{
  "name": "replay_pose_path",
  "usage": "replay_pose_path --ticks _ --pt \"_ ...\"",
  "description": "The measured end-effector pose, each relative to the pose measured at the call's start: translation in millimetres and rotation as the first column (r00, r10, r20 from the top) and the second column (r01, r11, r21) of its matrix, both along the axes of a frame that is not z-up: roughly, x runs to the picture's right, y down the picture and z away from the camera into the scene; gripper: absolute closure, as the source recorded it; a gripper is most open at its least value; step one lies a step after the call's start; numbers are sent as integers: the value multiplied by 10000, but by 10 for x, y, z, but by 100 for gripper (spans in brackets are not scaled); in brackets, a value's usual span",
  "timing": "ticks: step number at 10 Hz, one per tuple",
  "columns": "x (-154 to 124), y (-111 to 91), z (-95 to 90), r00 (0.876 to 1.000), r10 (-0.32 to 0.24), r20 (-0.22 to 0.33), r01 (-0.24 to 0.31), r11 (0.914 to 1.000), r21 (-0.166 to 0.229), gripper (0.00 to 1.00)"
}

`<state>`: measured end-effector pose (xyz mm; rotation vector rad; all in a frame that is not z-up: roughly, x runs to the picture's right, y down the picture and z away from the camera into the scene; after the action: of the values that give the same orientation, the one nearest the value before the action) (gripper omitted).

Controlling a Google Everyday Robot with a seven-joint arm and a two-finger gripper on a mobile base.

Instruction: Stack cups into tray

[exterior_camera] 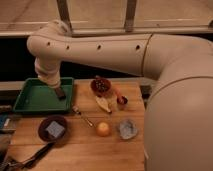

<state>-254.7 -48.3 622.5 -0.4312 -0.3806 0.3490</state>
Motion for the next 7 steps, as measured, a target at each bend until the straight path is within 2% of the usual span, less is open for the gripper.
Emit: replay_pose_path --ticks 3,4,5,7 --pt "182 -258 200 9997 238 53 -238 9997 -3 100" --pt "269 -389 321 9995 292 73 -292 9996 -14 100" --pt "412 -560 517 9994 350 36 -349 9993 -116 100" --pt "407 -631 795 9999 113 120 -106 9984 -558 100"
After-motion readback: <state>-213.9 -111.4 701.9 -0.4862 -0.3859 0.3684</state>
